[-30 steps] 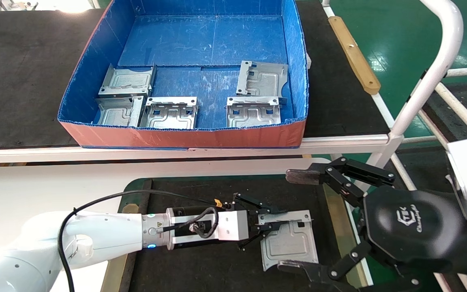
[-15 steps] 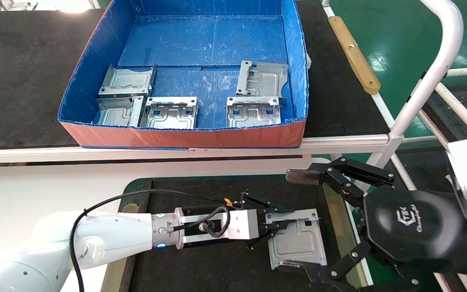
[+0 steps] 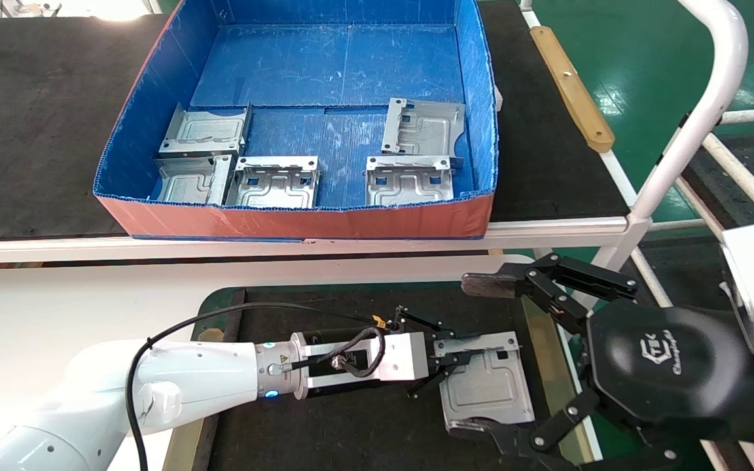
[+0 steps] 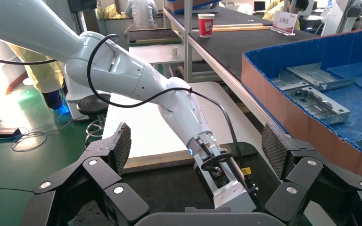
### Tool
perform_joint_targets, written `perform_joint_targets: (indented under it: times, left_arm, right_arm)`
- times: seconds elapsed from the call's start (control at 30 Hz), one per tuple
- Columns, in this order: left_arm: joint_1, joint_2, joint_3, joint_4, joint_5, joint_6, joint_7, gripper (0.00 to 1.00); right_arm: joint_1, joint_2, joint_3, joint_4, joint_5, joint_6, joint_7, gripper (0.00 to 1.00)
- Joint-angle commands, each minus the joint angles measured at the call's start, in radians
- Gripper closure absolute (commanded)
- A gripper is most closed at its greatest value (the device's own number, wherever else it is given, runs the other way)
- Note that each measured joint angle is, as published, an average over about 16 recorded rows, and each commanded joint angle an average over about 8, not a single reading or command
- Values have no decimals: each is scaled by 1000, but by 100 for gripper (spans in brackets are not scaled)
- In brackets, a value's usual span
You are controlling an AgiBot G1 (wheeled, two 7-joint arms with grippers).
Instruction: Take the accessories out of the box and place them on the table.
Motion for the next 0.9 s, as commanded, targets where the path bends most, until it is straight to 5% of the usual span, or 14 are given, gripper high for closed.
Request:
perform_joint_targets:
  times: [0.03, 0.9]
  left_arm:
    - [1, 0, 3, -2, -3, -4, -1, 0]
    - [-1, -1, -7, 6, 7, 8, 4, 0]
  right_arm:
    - [0, 0, 0, 0, 0, 0, 0, 0]
    - [0, 0, 0, 0, 0, 0, 0, 0]
